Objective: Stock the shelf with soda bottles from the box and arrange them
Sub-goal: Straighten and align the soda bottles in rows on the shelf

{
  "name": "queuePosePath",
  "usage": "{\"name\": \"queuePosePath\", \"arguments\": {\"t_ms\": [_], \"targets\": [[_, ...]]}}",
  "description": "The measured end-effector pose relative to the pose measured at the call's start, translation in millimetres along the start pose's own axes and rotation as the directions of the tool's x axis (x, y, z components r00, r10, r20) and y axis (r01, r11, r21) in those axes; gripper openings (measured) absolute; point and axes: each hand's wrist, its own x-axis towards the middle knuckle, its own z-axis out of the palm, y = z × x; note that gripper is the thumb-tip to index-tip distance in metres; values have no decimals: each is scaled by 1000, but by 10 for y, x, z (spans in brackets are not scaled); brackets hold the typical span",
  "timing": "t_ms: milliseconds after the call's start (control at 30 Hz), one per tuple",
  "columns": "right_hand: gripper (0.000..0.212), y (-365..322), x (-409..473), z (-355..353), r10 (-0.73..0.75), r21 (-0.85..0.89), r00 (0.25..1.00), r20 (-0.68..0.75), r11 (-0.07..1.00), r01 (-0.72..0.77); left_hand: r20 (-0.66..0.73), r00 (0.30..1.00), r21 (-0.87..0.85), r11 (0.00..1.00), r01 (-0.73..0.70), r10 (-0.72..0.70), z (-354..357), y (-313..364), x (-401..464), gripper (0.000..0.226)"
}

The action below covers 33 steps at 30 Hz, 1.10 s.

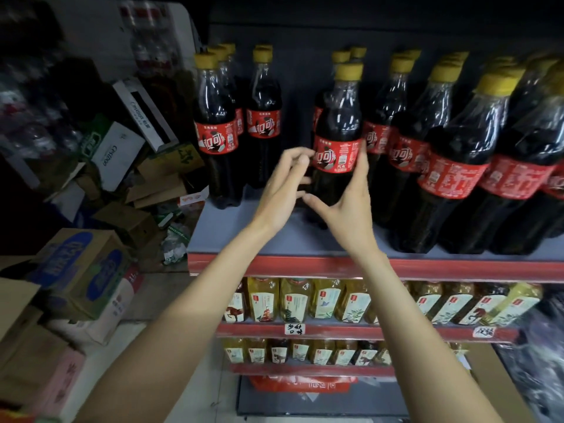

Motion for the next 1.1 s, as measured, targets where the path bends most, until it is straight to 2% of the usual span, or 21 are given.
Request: {"name": "queuePosePath", "arguments": {"t_ms": [133,233,433,567,800,1100], "targets": [[98,11,198,179,15,190,978,208,980,-55,-69,991,155,982,-107,118,-303,-60,-174,22],[90,7,290,369,17,254,963,271,963,-89,-95,983,199,971,-133,154,-467,-67,-228,21],[87,-107,301,665,-10,211,986,169,977,-26,-113,986,224,970,-93,121,-624,-100,-233,37],[90,-143,313,784,-29,117,995,100,993,17,-105,989,265,961,-73,104,-676,-101,-233,43],[84,-141,389,931,16,51,999,42,999,-18,-94,989,296,952,-80,112,-737,-209,-112,53],[82,-227,235,871,55,-20,998,39,998,-54,-145,987,244,969,-37,75,-737,-164,-156,45]]}}
